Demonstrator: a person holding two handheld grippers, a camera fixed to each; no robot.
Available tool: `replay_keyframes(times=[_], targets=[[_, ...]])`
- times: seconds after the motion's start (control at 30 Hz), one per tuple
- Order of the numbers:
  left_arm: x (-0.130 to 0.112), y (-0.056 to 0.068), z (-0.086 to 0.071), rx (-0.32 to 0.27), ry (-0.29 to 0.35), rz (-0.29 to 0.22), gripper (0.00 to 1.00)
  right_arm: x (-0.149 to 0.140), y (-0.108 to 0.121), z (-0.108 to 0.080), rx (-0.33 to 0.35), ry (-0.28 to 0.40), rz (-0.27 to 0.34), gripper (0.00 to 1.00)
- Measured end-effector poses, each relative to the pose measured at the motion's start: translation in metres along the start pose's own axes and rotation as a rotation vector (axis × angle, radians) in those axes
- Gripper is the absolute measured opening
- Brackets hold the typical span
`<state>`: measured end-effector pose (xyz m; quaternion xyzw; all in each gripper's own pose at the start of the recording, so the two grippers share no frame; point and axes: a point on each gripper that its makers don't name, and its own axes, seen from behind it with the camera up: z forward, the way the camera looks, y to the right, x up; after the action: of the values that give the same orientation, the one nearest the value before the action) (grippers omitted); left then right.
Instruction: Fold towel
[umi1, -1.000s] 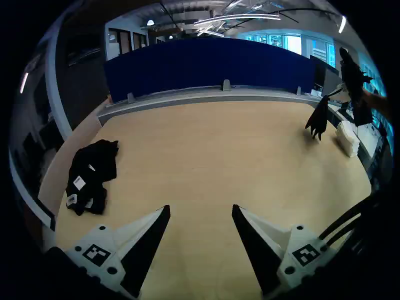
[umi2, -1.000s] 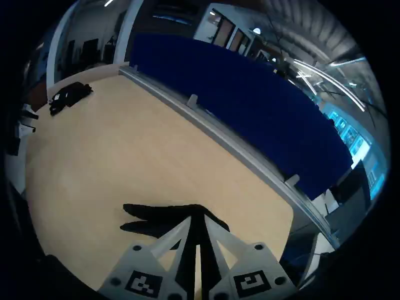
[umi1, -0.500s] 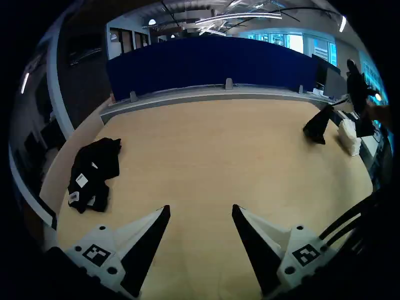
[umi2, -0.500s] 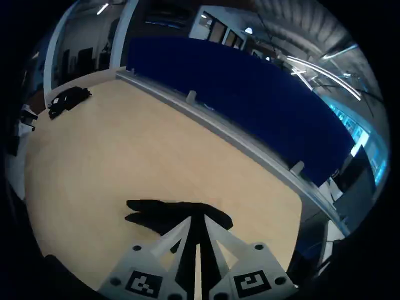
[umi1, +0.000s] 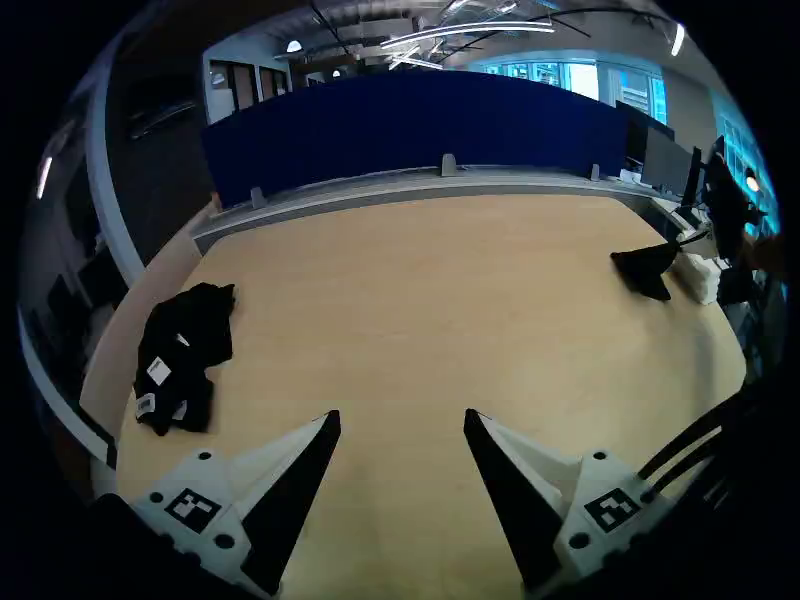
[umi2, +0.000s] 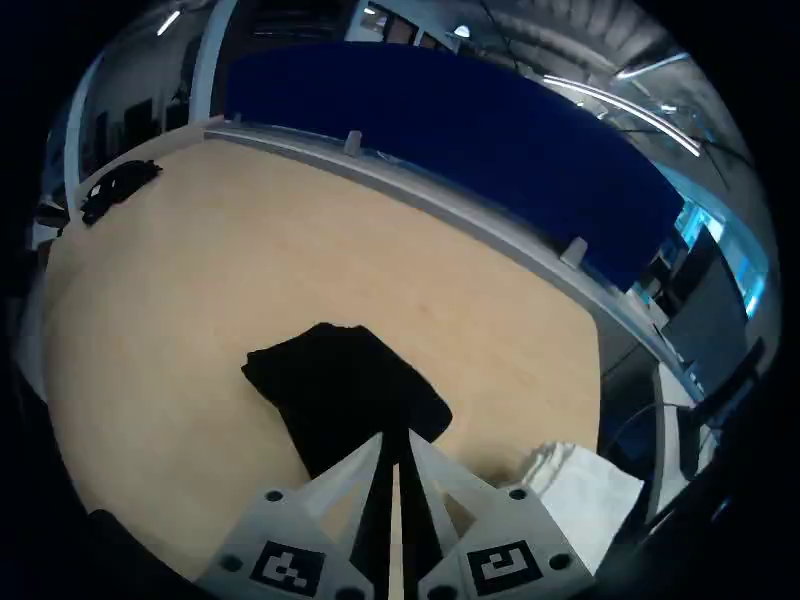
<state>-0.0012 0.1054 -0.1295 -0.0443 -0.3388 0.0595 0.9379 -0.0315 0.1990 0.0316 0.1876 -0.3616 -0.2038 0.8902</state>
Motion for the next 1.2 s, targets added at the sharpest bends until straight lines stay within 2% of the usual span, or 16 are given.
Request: replay_keyframes(times=[0.2, 0.6, 0.83, 1.2], targets=[[0.003, 0.004, 0.002, -0.006, 0.001, 0.014, 0.92, -0.039, 0.002, -0.006, -0.019, -0.064, 0.047, 0.03], [0.004, 0.004, 0.004, -0.005, 0.000, 0.020, 0.92, -0.116, -0.005, -0.014, -0.050, -0.208, 0.144, 0.03], [0.006, 0.007, 0.004, -0.010, -0.001, 0.032, 0.92, -0.134, -0.006, -0.015, -0.066, -0.242, 0.177, 0.03], [0.006, 0.011, 0.004, -0.016, -0.001, 0.037, 0.92, -0.135, -0.006, -0.016, -0.068, -0.254, 0.188, 0.03]])
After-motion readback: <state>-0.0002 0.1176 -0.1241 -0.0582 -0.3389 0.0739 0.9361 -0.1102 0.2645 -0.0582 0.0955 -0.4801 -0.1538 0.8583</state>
